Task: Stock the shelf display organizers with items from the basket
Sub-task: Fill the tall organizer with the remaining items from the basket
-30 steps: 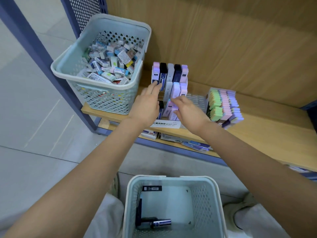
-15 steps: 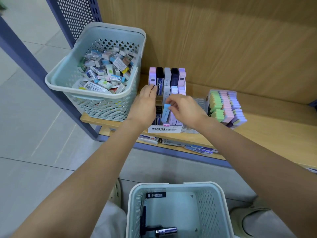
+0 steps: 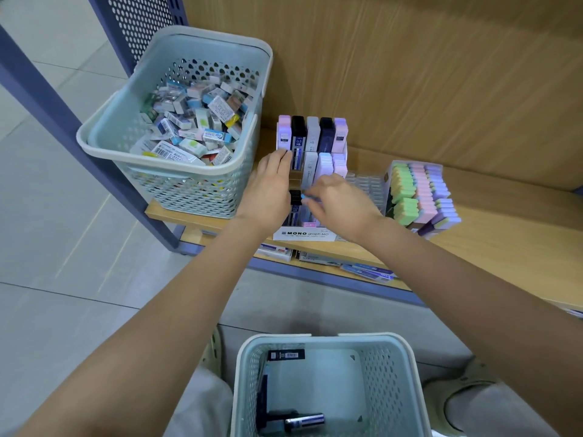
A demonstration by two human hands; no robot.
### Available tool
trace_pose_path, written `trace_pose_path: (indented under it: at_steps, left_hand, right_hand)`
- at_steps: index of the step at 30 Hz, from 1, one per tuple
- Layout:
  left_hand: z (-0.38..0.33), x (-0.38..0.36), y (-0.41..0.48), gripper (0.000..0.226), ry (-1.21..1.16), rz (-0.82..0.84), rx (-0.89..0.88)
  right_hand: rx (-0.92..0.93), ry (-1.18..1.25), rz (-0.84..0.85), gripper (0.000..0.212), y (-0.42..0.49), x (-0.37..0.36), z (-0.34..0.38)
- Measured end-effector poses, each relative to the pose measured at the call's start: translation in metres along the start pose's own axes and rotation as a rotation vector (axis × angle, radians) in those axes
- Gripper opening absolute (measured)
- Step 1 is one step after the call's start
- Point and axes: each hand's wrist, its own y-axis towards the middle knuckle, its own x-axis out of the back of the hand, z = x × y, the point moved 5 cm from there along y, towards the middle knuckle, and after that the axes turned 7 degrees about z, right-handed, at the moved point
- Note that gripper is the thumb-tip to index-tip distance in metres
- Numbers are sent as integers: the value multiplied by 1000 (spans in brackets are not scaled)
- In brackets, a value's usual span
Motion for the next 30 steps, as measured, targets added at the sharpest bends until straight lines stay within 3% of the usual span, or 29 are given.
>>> trace_pose_path:
  at_steps: [6, 8, 11, 14, 16, 21, 25, 30]
  left_hand:
    - [-5, 5, -7, 64, 42, 9, 5]
    - [-10, 12, -20, 62, 36, -20, -10]
    - [-18, 20, -52, 57, 18, -126, -50]
    - [-28, 11, -97, 42, 7, -247, -148]
    - [-36, -10, -131, 36, -16, -222, -217]
    - [-46, -98, -206, 28, -22, 213, -321]
    - [-24, -162, -233, 38, -126, 613, -62]
    - [-2, -218, -238, 54, -149, 847, 170]
  right_hand:
    - [-2, -99, 83, 49, -27, -13, 1]
    - [-14, -57, -22, 43, -40, -12, 2]
    - [-1, -19, -316, 28, -75, -9, 9]
    - [33, 48, -391, 21, -121, -29, 16]
    - [40, 126, -374, 16, -154, -52, 22]
    - [-5, 308, -56, 14, -214, -151, 32]
    - [-171, 490, 346, 28, -237, -233, 34]
    - [-282, 661, 644, 37, -250, -292, 41]
